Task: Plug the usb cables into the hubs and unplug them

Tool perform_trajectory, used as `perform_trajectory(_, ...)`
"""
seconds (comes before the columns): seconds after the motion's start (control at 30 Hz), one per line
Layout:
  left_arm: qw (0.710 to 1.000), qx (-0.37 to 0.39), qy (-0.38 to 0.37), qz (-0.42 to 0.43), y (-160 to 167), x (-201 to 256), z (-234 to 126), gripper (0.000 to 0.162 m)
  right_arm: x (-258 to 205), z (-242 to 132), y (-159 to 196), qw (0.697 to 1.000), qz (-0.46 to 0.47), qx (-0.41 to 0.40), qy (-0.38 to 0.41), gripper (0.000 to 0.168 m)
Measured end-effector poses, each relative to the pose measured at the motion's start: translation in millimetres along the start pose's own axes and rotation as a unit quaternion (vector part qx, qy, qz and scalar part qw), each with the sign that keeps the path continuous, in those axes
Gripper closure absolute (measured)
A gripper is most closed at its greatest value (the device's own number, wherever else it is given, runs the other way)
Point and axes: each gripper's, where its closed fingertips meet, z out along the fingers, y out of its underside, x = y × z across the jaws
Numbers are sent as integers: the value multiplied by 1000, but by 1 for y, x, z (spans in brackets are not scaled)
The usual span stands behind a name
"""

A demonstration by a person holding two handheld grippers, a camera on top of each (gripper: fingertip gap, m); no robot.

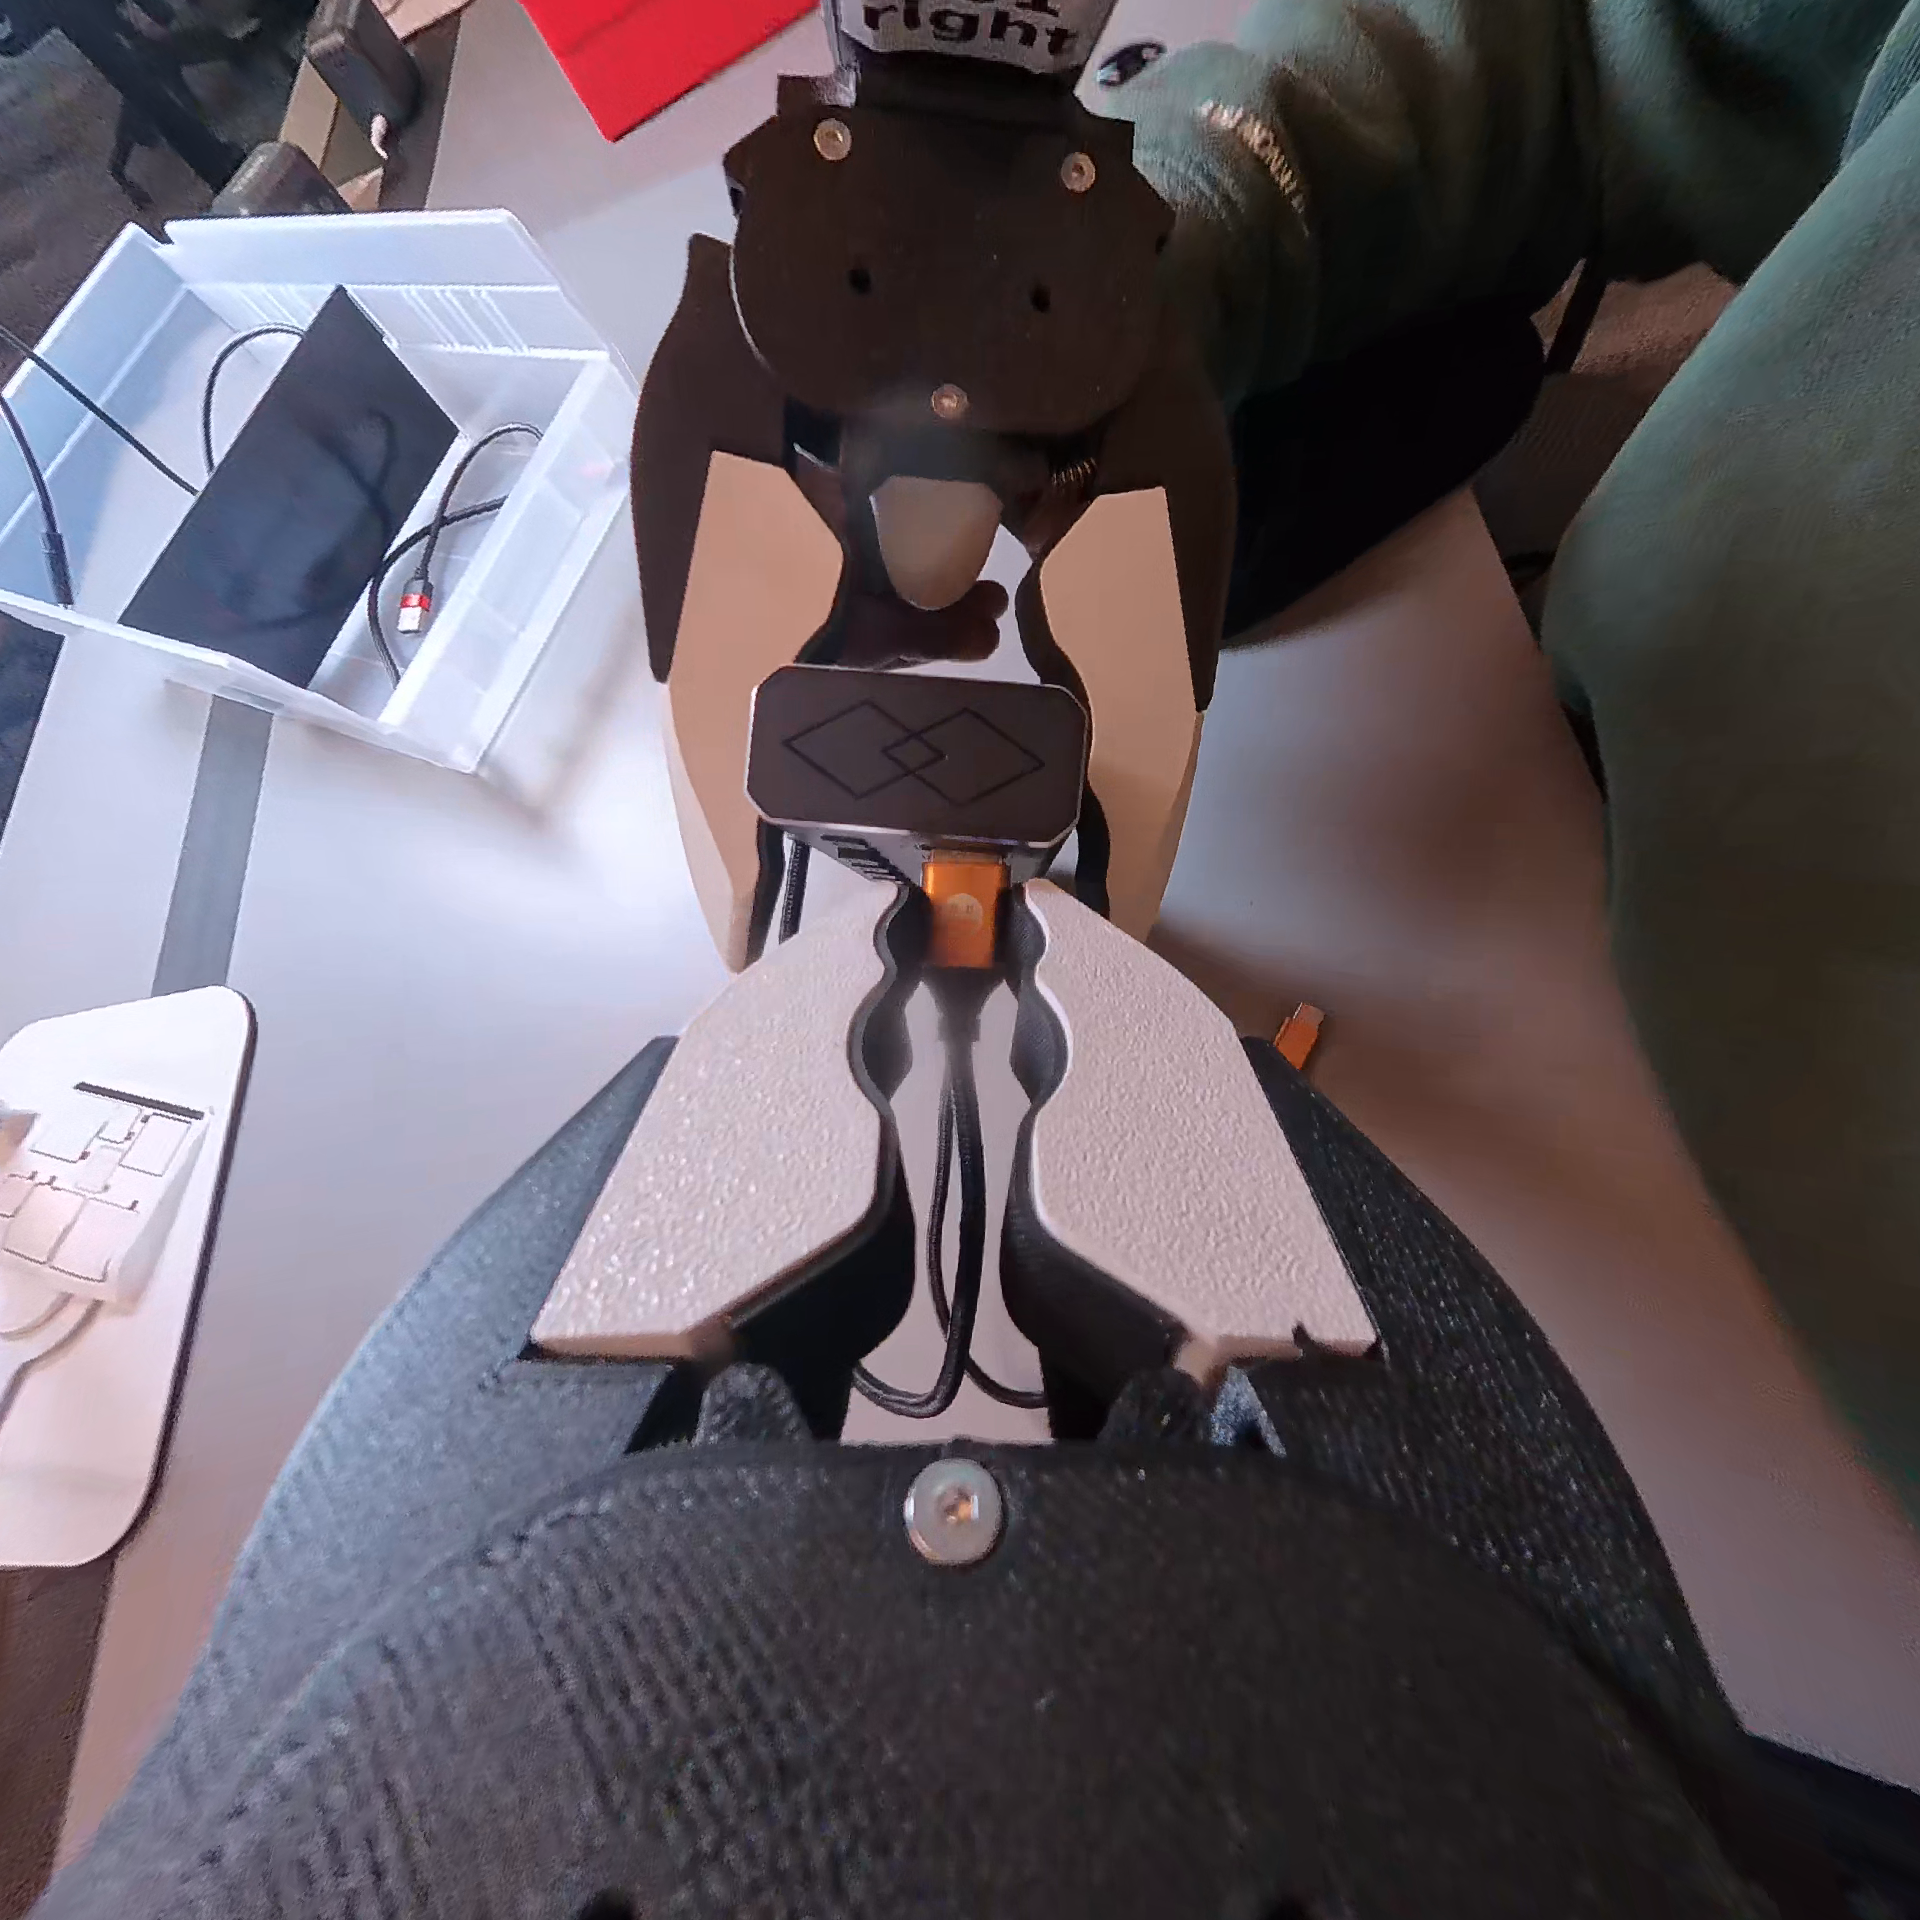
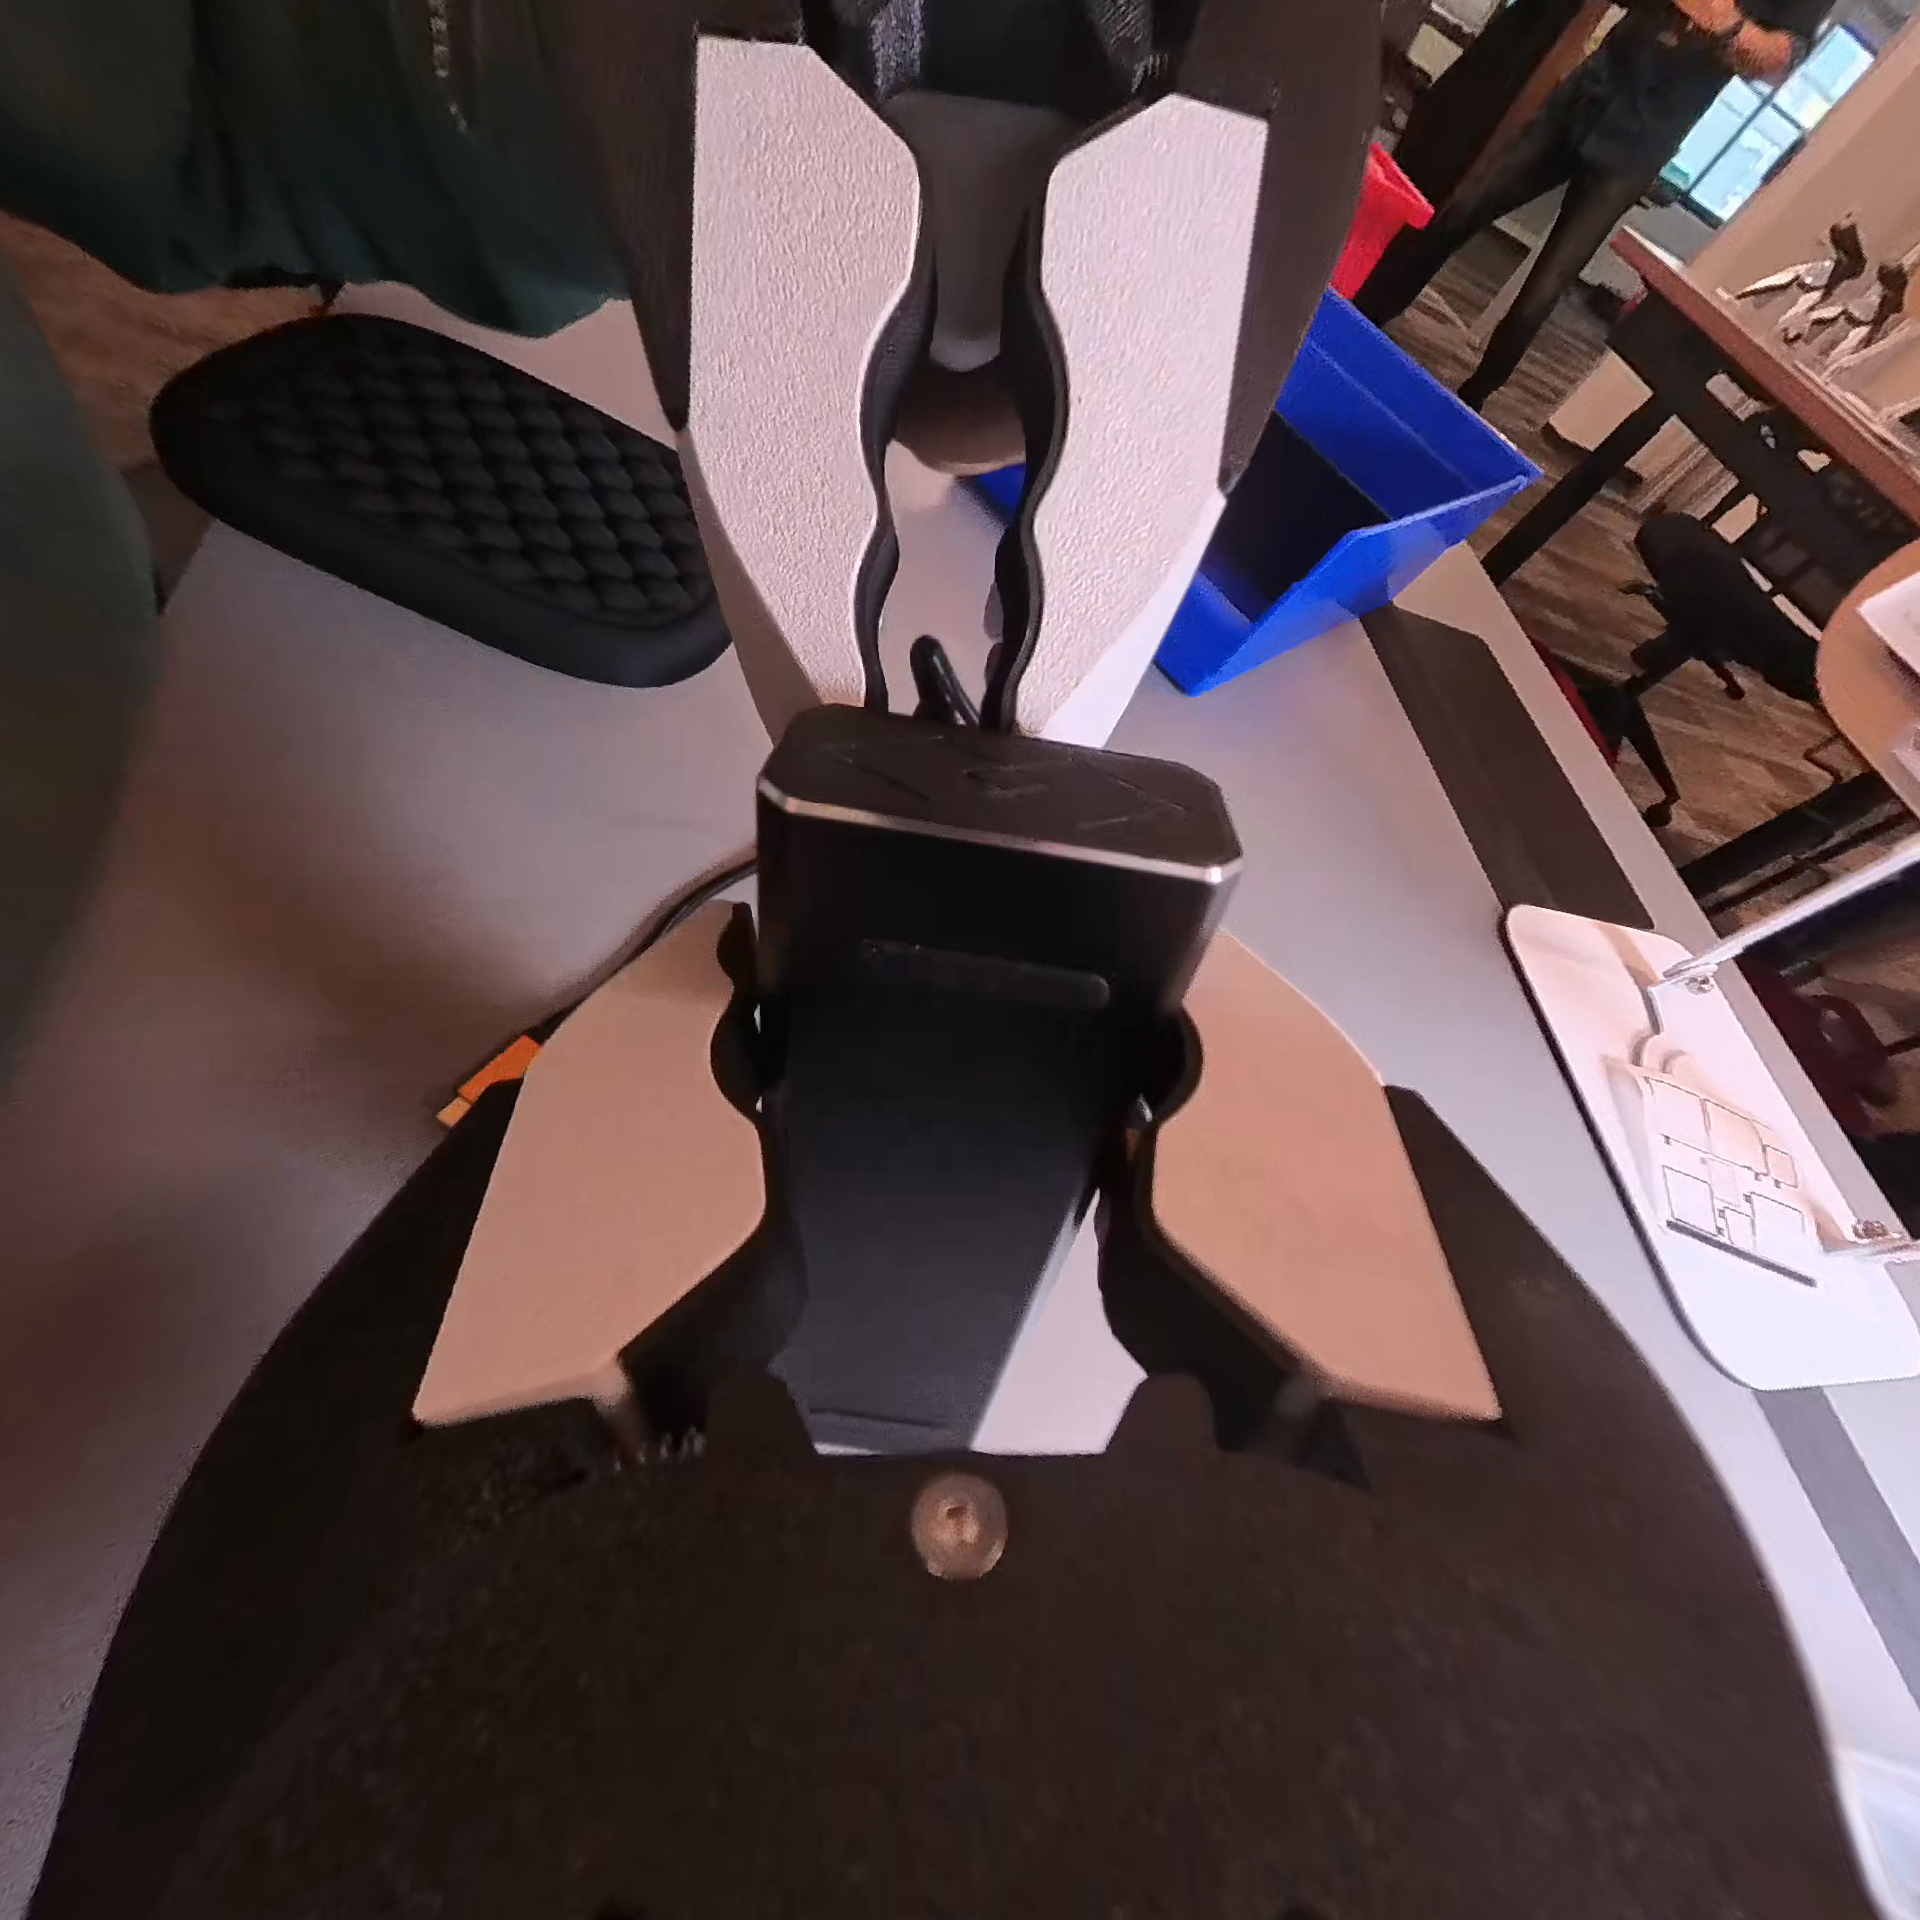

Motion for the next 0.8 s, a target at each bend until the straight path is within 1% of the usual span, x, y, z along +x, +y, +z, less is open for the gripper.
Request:
perform_trajectory(0.1,999,24,9,-26,3,1,3,145,0,-3,0,1000,6,11,0,97)
perform_trajectory(0.13,1000,2,5,-29,15,-1,3,145,2,-7,1,1000,15,19,1,98)
perform_trajectory(0.17,998,-31,-28,-37,36,-13,-3,145,8,-17,2,999,33,41,8,107)
perform_trajectory(0.2,997,-14,-49,-51,48,-23,-13,146,14,-32,1,996,51,69,11,107)
perform_trajectory(0.23,995,27,-31,-90,46,-19,-22,146,16,-41,1,995,52,79,17,107)
perform_trajectory(0.3,997,13,-48,-59,40,-18,-26,146,9,-36,6,998,26,57,23,106)
perform_trajectory(0.37,998,14,-51,-45,28,-20,-26,146,7,-31,1,997,30,69,8,107)
perform_trajectory(0.43,996,7,-65,-56,34,-32,-32,146,14,-40,-6,996,35,86,13,105)
perform_trajectory(0.53,993,10,-63,-103,53,-43,-35,146,22,-59,-11,989,69,127,14,107)
perform_trajectory(0.57,991,-2,-70,-109,63,-46,-30,146,23,-66,-14,987,77,141,9,107)
perform_trajectory(0.63,989,-54,-74,-120,90,-45,-15,146,28,-80,-21,982,90,168,5,107)
perform_trajectory(0.67,987,-70,-75,-125,98,-44,-10,137,31,-87,-25,979,93,180,7,107)
perform_trajectory(0.7,986,-55,-82,-131,94,-47,-9,124,33,-92,-27,978,93,185,8,107)
perform_trajectory(0.73,988,-21,-76,-136,80,-46,-13,122,35,-95,-29,978,92,186,12,107)
perform_trajectory(0.8,989,42,-62,-128,46,-43,-24,124,36,-96,-28,980,86,180,21,107)
